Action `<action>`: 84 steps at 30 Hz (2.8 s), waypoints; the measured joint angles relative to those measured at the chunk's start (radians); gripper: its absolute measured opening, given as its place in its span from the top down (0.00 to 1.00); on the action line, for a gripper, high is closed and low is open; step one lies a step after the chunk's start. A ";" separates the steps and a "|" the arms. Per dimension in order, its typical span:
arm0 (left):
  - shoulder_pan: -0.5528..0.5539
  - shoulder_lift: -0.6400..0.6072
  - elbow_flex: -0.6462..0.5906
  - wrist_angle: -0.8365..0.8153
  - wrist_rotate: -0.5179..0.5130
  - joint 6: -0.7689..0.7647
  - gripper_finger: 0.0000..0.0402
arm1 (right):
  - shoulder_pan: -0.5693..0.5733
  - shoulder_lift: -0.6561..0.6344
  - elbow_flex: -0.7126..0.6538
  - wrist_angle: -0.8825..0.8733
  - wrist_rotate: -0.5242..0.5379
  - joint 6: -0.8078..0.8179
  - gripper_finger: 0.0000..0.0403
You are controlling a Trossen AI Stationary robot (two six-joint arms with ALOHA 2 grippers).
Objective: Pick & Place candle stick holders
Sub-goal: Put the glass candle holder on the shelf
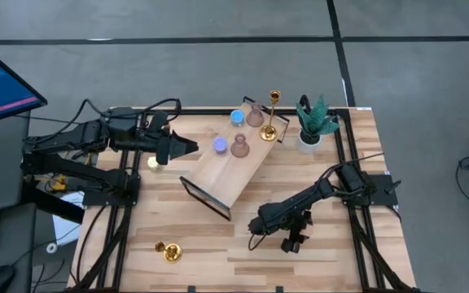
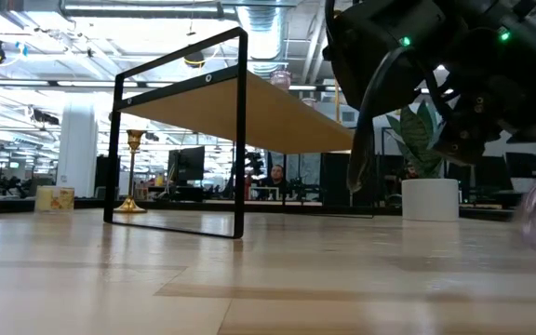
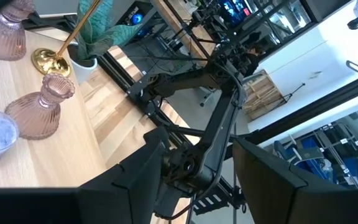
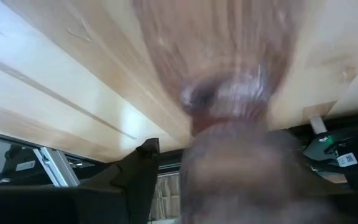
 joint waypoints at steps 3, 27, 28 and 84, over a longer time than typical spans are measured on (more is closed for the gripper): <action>0.000 0.000 0.000 0.000 0.000 0.000 0.50 | -0.010 0.000 0.005 0.003 0.006 -0.021 0.49; 0.000 0.000 0.000 0.015 0.003 0.016 0.50 | 0.364 -0.673 -0.161 0.276 0.892 0.923 0.38; 0.000 0.000 0.000 0.016 0.003 0.017 0.50 | 0.386 -0.667 -0.189 0.308 0.913 0.958 0.38; 0.000 0.000 0.000 0.029 -0.031 0.018 0.50 | 0.493 -0.379 -0.600 0.765 1.346 1.376 0.75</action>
